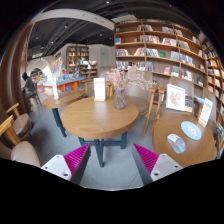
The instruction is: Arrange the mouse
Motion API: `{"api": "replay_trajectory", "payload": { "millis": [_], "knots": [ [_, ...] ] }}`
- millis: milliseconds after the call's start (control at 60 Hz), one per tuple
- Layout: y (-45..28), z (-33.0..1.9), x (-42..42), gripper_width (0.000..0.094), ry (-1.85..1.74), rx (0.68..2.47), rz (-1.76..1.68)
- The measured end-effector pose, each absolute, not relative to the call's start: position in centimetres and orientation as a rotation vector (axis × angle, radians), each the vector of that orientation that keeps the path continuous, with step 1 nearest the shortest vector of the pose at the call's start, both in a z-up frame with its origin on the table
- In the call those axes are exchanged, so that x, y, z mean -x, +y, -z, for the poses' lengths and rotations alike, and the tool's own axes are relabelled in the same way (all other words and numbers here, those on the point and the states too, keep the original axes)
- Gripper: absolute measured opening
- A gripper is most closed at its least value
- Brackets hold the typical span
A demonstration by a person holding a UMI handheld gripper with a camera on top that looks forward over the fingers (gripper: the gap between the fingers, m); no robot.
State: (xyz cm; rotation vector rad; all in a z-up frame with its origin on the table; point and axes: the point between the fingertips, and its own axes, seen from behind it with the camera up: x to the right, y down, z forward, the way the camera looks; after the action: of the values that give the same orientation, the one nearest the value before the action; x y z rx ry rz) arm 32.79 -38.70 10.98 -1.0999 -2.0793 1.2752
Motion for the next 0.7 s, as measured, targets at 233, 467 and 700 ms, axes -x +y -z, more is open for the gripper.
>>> {"api": "replay_trajectory", "payload": {
  "millis": [233, 467, 700],
  "knots": [
    [-35.5, -10.7, -31.0, 0.0857, -2.026, 1.174, -1.225],
    [-28.7, -8.7, -27.9, 0.0855, -1.930, 1.305, -1.093],
    [-19.6, -6.5, -24.4, 0.0860, -1.773, 1.469, -0.948]
  ]
}}
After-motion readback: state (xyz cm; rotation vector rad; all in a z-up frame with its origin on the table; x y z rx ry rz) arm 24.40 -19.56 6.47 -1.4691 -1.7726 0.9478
